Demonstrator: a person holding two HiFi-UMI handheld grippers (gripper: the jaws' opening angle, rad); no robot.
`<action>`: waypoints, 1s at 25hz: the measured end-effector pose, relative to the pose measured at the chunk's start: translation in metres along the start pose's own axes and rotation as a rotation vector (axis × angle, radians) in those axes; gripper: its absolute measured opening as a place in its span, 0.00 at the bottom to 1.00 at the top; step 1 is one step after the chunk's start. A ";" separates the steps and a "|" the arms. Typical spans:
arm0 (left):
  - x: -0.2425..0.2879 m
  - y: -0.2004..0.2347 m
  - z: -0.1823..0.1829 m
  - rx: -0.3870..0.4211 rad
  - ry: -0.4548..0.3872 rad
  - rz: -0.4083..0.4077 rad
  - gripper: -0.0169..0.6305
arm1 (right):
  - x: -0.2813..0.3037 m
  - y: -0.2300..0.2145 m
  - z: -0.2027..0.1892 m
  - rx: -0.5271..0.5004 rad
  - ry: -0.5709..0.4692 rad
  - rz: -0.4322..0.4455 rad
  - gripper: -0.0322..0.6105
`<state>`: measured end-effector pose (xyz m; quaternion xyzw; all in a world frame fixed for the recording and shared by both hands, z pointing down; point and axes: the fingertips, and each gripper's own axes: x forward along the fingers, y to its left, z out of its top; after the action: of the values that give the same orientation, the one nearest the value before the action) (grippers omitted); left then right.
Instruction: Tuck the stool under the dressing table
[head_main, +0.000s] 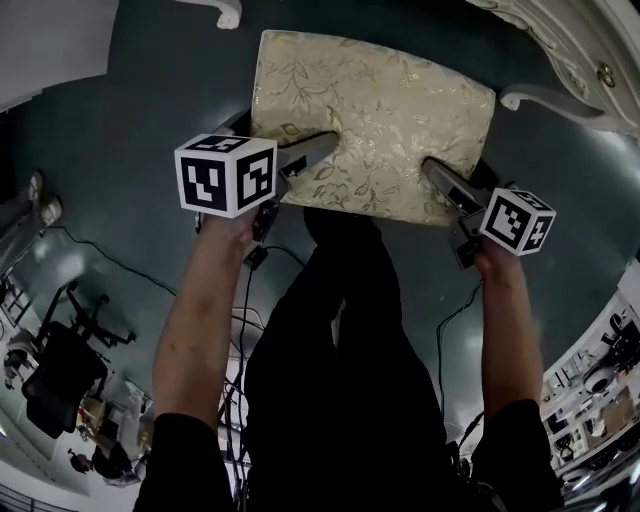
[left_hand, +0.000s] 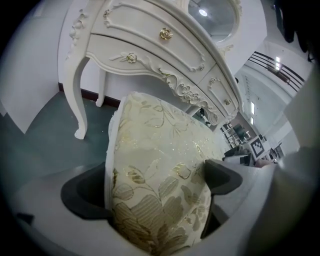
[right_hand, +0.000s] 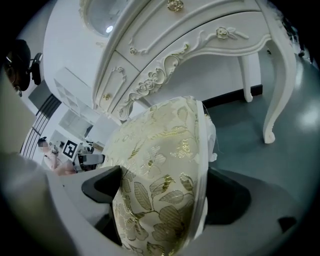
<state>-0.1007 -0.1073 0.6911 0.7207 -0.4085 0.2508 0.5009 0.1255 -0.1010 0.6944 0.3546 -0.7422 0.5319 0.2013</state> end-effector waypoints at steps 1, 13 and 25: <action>0.000 0.000 0.000 0.006 0.001 -0.004 0.94 | 0.000 0.001 -0.001 0.004 -0.007 -0.001 0.82; 0.007 0.001 0.005 0.029 -0.026 -0.061 0.94 | -0.006 0.001 -0.001 -0.001 -0.097 -0.052 0.82; -0.013 -0.013 -0.015 0.030 -0.061 -0.065 0.94 | -0.025 0.014 -0.017 -0.012 -0.151 -0.043 0.82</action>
<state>-0.0964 -0.0867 0.6796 0.7482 -0.3963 0.2187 0.4851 0.1304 -0.0749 0.6743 0.4082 -0.7508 0.4946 0.1585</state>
